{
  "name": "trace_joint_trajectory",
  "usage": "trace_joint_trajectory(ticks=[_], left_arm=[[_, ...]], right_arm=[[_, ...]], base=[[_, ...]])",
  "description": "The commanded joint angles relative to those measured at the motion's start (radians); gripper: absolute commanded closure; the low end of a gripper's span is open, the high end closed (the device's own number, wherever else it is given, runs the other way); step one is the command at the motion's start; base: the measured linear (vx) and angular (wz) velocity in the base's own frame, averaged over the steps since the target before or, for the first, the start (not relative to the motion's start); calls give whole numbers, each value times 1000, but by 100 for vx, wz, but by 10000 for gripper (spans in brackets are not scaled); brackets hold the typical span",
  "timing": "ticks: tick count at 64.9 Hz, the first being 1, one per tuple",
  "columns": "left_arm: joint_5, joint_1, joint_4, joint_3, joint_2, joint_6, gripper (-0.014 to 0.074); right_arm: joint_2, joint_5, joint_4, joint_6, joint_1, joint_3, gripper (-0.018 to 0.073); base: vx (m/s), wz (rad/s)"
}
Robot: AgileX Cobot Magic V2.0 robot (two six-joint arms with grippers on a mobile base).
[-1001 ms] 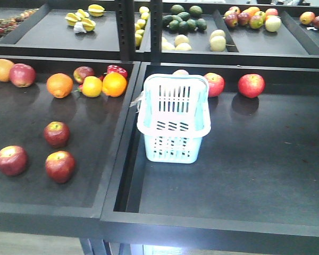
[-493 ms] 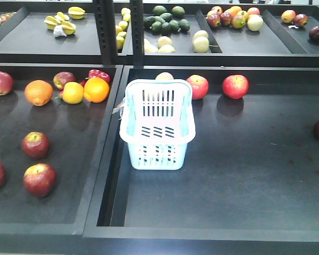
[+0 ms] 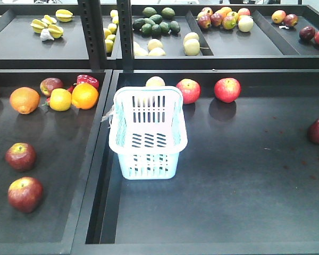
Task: Pick three apples into basket with both arms
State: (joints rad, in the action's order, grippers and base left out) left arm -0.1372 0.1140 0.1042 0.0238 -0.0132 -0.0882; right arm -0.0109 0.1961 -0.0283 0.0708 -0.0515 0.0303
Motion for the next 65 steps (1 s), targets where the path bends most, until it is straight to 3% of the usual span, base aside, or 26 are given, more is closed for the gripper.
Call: trace_joint_trajectory(ticks=[1,65], left_arm=[[72,-6,10,23,-14,2,603],[72,-6,10,23,-14,2,603]], right_arm=[[-10,-75,-4,-2,-7,11,564],[-10,-75,-4,-2,-7,11,564]], base=[[6,-1],[5,-1]])
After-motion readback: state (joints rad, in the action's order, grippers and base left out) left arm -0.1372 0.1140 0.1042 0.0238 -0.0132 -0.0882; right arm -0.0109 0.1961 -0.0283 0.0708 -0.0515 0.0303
